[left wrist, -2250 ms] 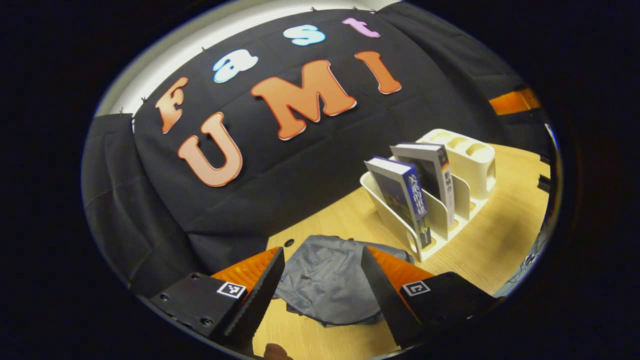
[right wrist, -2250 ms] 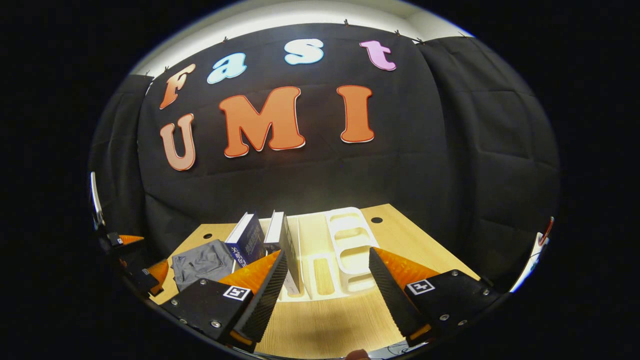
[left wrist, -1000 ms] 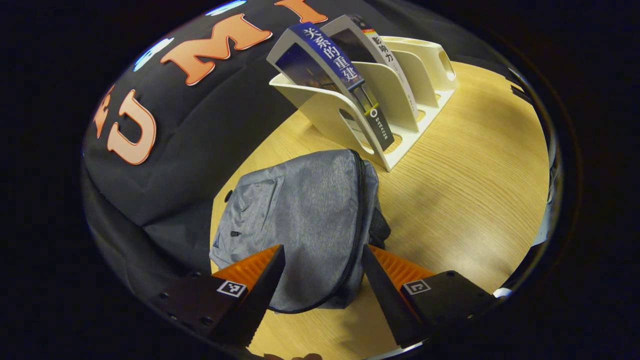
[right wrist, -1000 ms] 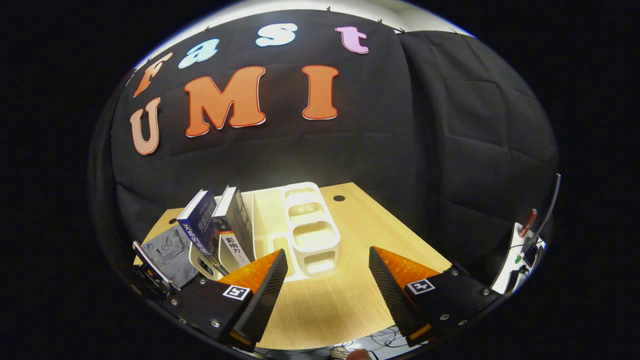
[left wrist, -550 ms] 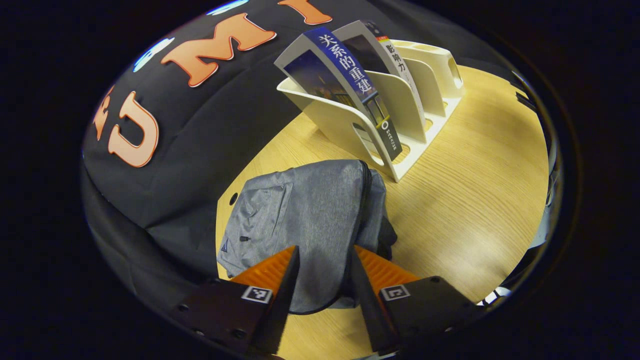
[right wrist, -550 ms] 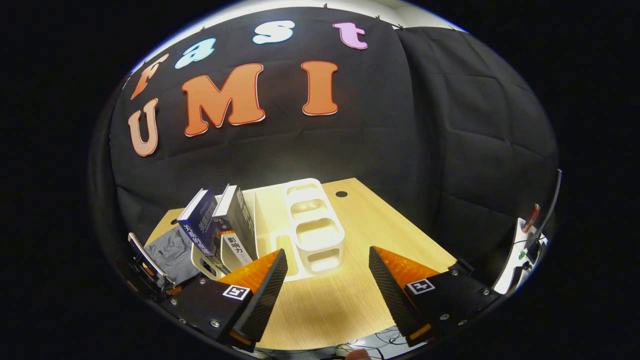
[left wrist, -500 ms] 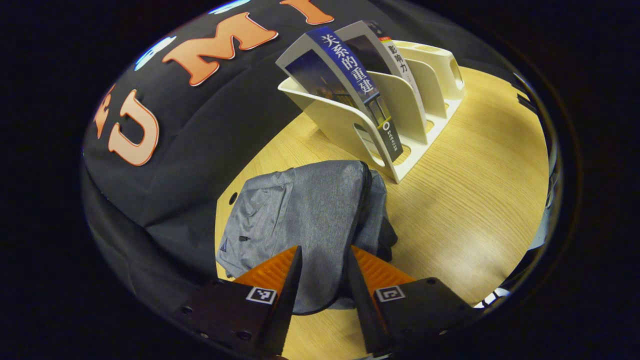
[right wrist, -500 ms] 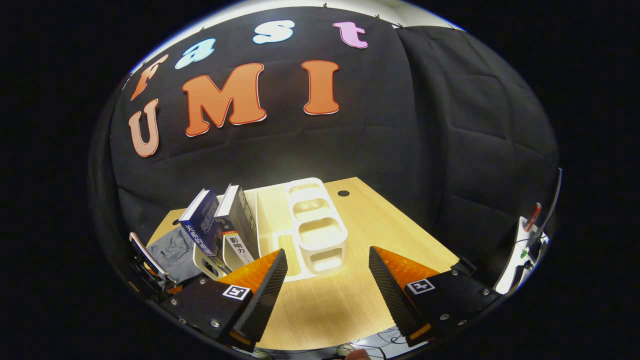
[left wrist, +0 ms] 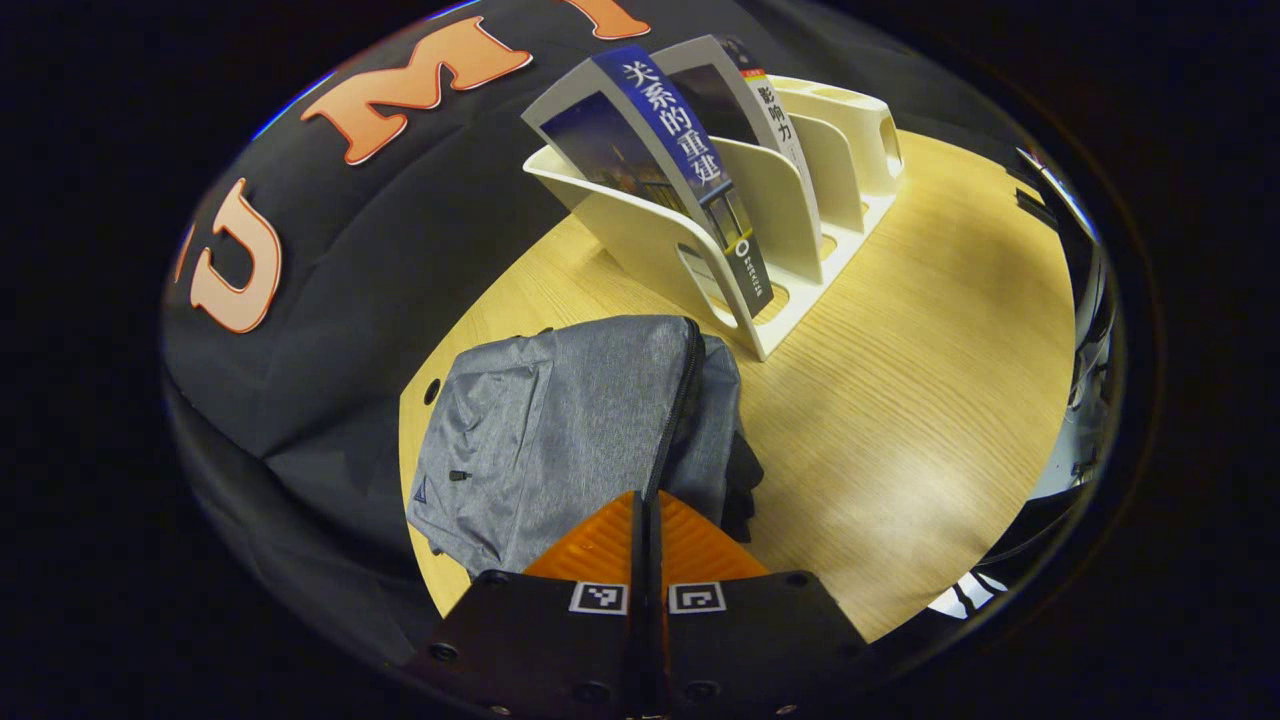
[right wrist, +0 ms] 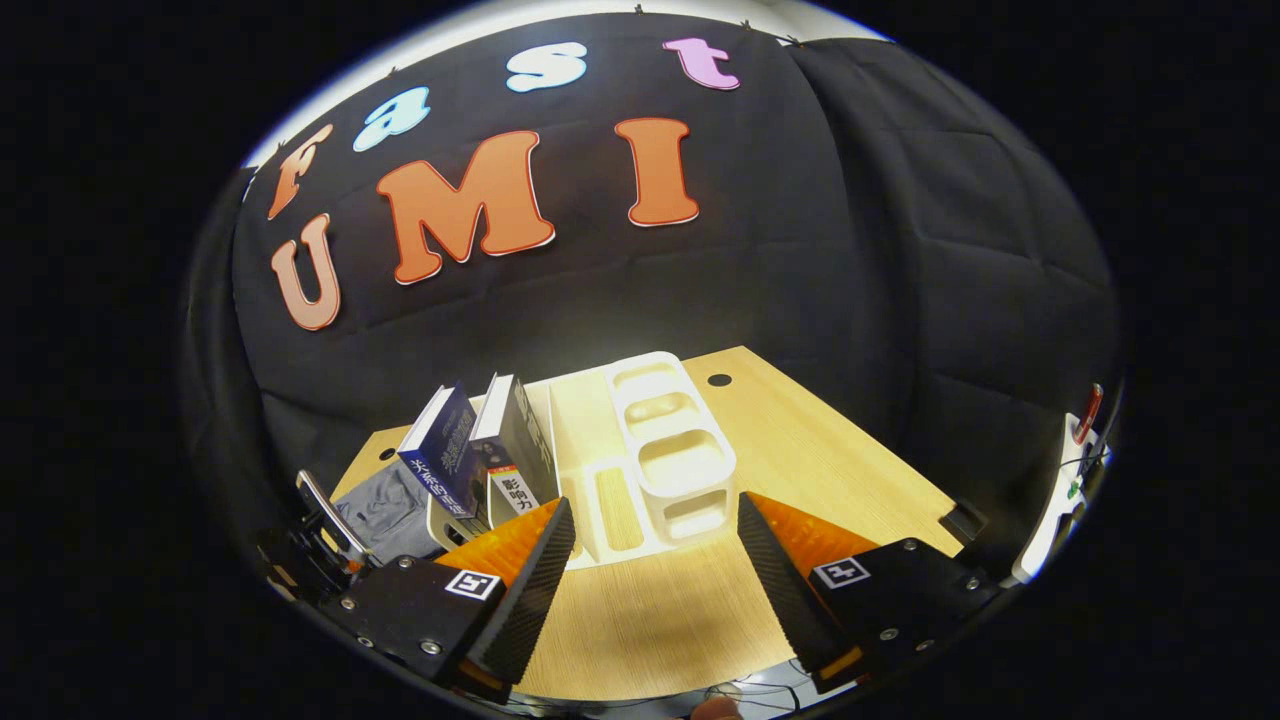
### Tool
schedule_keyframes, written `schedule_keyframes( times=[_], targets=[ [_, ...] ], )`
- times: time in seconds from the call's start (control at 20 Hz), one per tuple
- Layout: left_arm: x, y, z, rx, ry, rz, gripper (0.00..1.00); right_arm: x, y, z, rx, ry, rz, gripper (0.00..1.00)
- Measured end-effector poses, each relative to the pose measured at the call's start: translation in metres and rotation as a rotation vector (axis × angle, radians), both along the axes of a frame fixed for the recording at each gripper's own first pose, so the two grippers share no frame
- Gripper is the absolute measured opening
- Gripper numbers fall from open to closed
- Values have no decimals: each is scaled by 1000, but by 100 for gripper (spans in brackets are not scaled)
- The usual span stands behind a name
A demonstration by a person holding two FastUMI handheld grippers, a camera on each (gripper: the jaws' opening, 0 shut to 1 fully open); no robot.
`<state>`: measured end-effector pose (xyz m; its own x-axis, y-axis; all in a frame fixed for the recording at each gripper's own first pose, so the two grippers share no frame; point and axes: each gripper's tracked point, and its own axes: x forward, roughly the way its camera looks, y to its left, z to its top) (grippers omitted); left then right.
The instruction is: Open the schoolbag, grab two books from the bookshelf and put them into the schoolbag.
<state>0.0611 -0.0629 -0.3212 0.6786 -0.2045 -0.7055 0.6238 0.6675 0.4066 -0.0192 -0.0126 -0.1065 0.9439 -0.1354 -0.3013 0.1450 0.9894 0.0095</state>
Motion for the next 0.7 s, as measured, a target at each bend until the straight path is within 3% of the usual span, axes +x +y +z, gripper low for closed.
schedule_keyframes(
  times=[0.3, 0.7],
  targets=[
    [21, 26, 61, -162, 67, 52, 1, 3, 6, 10, 32, -28, 1, 98],
    [61, 64, 132, -218, 87, -24, 0, 15, 34, 17, 114, -48, -7, 98]
  ],
)
